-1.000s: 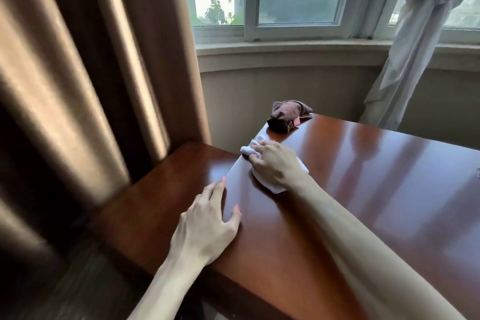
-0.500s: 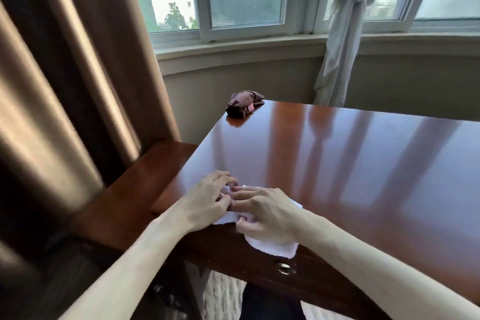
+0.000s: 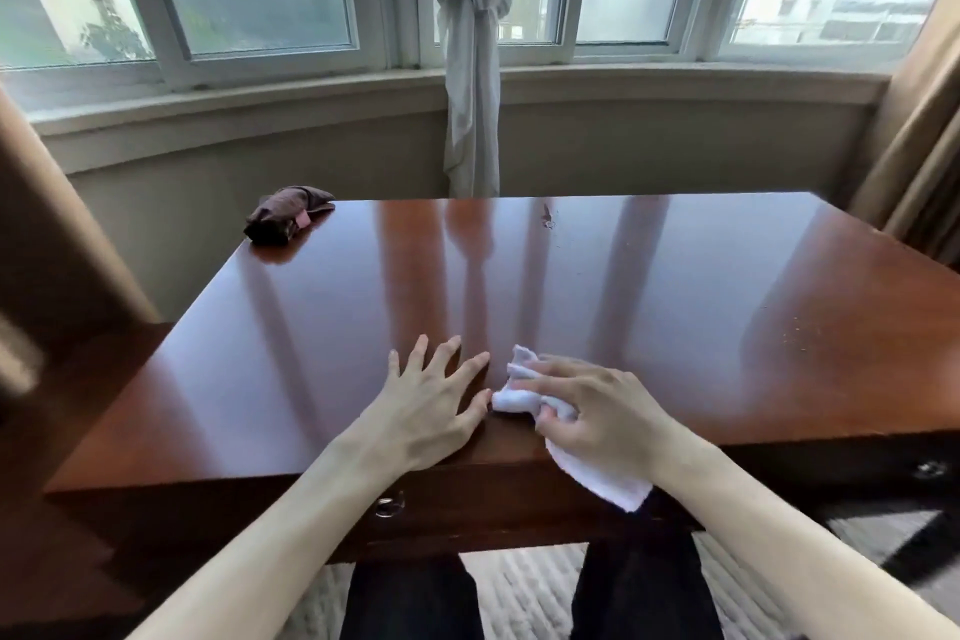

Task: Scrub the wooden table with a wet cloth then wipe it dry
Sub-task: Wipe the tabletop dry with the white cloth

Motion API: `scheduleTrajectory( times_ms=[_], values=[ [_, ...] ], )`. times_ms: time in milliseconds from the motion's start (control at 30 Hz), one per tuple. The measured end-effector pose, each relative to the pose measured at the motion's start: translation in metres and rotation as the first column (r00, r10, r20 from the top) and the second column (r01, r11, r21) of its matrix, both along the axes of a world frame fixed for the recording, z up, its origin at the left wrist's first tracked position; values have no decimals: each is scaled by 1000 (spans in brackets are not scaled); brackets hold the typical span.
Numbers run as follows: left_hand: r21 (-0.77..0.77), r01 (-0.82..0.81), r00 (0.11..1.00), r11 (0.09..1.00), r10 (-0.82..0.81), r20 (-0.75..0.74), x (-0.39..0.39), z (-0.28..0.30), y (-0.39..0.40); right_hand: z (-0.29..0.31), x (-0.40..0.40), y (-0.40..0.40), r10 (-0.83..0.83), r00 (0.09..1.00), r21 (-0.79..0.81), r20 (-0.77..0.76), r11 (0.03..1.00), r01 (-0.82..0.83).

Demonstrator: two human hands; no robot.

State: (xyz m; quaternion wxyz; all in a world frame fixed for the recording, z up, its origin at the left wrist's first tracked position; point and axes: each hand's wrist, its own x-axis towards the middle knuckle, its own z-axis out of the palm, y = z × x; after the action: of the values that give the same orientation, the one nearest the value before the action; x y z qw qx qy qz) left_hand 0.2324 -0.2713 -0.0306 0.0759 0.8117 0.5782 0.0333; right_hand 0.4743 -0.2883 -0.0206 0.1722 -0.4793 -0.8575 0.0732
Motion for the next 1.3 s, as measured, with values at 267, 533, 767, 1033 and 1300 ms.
scheduleTrajectory(
  times_ms=[267,533,767,1033,1300],
  values=[
    [22,-11,999,1000,11,-37,1,-5,-3,-14,-5,13,-113,989,33,97,993,110],
    [49,-71,991,996,65,117,1,7,12,-4,-12,58,-191,974,10,125,981,191],
    [102,-134,973,986,112,200,22,9,104,-3,-10,110,-229,972,-64,54,971,232],
    [47,-263,959,964,256,125,14,-4,234,-7,-12,281,-343,934,-64,101,935,350],
    [75,-313,947,947,305,100,10,-23,251,-9,-11,464,-384,908,-56,165,916,398]
  ],
)
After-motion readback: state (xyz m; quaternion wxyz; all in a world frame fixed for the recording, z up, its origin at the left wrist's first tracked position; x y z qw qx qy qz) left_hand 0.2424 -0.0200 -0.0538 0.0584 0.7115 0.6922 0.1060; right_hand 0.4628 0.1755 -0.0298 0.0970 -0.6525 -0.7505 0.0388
